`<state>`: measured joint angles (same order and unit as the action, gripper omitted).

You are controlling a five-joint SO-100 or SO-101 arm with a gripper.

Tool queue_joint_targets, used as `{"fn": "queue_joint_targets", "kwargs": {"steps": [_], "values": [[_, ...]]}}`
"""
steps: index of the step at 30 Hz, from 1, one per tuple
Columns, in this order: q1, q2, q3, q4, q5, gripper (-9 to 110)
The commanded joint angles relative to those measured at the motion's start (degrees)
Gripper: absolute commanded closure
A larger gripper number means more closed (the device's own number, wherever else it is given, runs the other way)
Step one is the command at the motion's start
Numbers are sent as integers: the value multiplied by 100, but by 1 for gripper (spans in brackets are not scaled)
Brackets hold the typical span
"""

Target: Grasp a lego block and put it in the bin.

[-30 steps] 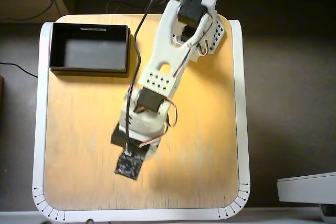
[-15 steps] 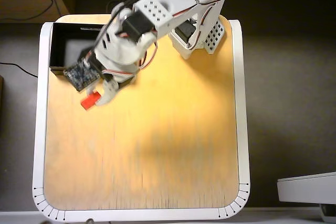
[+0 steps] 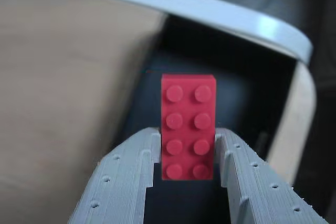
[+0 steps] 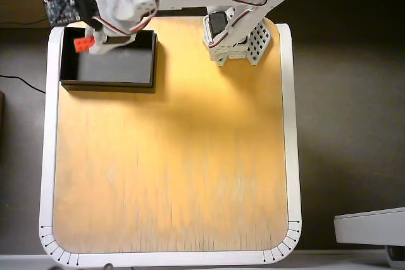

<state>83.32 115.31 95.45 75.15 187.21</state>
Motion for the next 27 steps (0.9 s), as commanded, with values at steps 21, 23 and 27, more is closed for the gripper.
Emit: {"fn": "queue_joint_targets", "kwargs": {"steps": [21, 23, 27], "values": [[88, -1239, 844, -1099, -316, 101], [9, -1213, 958, -1239, -431, 101], [-44, -1099, 1266, -1415, -448, 101]]}}
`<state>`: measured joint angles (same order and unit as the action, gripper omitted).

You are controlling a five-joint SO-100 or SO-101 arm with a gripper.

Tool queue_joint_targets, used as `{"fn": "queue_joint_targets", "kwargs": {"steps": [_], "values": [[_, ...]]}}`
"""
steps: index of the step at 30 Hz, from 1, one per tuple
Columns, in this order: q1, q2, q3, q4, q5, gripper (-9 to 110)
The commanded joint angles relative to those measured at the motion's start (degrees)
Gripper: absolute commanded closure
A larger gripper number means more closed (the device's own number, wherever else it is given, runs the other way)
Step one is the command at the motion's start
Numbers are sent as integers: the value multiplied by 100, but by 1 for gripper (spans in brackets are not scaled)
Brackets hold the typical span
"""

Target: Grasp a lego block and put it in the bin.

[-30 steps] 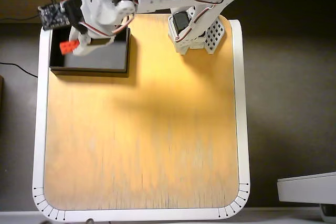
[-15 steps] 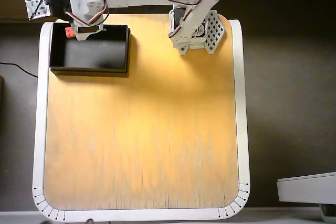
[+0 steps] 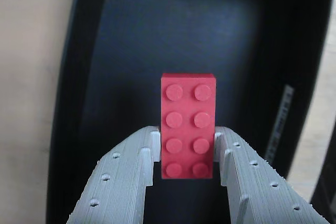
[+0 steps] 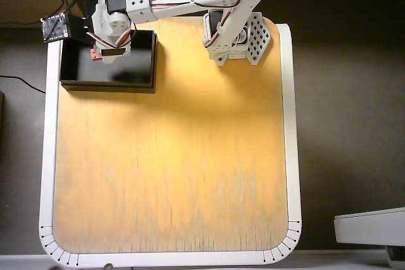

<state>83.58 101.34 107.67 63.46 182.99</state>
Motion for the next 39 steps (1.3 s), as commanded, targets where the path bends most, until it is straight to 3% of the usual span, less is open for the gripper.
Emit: {"fn": "queue_joint_targets", "kwargs": {"steps": [1, 13, 21, 30, 39], "values": [[-70, 325, 123, -281, -9, 101], [-62, 545, 615, -677, 53, 101], [105, 879, 606, -677, 343, 83], [202, 1257, 615, -668, 519, 79], [-870, 2883, 492, -844, -510, 79]]}}
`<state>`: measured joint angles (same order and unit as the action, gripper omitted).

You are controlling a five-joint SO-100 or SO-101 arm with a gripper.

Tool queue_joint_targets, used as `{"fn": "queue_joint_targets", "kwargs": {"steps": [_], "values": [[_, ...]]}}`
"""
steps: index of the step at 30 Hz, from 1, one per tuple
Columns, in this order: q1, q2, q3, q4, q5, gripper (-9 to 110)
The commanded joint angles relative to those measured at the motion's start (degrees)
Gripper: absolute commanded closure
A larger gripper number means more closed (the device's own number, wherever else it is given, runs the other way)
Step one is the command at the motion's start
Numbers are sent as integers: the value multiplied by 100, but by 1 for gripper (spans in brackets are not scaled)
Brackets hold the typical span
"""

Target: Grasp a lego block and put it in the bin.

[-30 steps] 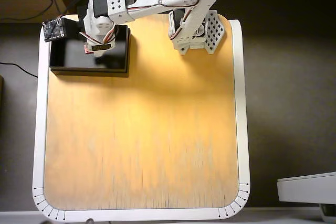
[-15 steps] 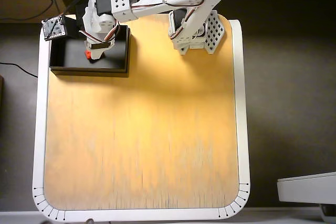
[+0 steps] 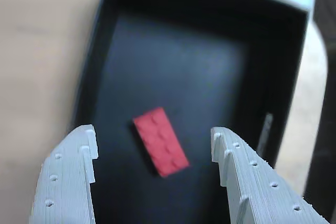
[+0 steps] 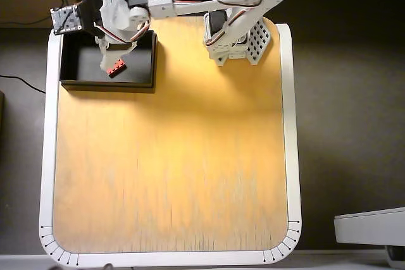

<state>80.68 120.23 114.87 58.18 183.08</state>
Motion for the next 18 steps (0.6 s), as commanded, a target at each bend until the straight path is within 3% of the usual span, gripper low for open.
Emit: {"fn": "queue_joint_targets", "kwargs": {"steps": [1, 9, 12, 18], "values": [[-809, 1187, -229, -448, -703, 80], [-2856, 2417, -229, -1011, -1125, 91], [-3665, 2786, -229, -1020, -1151, 100], [-5379, 3313, -176, -1011, -1310, 101]]}}
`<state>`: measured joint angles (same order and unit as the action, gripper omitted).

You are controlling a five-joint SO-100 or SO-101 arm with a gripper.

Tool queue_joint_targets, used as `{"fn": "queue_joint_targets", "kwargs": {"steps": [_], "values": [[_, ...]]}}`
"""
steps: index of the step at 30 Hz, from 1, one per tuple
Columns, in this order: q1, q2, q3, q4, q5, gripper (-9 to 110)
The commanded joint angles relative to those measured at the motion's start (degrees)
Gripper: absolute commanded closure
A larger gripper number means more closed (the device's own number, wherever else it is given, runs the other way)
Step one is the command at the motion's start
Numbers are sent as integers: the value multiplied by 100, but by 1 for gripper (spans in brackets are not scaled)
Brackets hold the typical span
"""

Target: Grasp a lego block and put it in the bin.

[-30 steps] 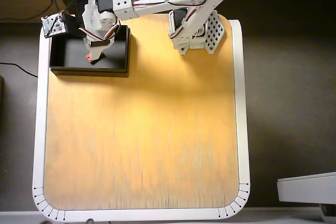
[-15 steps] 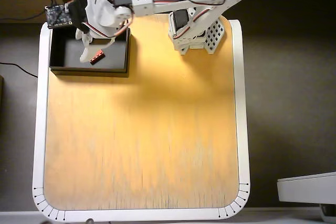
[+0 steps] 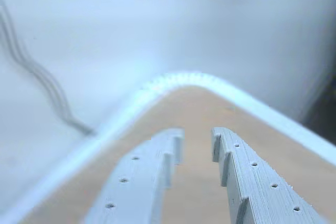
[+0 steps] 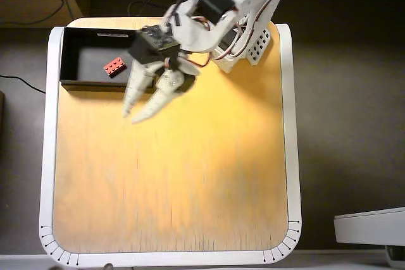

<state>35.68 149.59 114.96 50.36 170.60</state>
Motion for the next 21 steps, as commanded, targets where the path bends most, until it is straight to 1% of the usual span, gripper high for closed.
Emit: {"fn": "queue_joint_targets", "kwargs": {"steps": [1, 6, 14, 17, 21], "values": [[-1125, 422, -176, -229, -70, 101], [-2197, 686, 211, -229, 255, 101], [-3463, 1696, 2101, -237, 844, 101], [-3779, 1960, 2681, -237, 826, 101], [-3929, 2487, 3586, -237, 791, 101]]}}
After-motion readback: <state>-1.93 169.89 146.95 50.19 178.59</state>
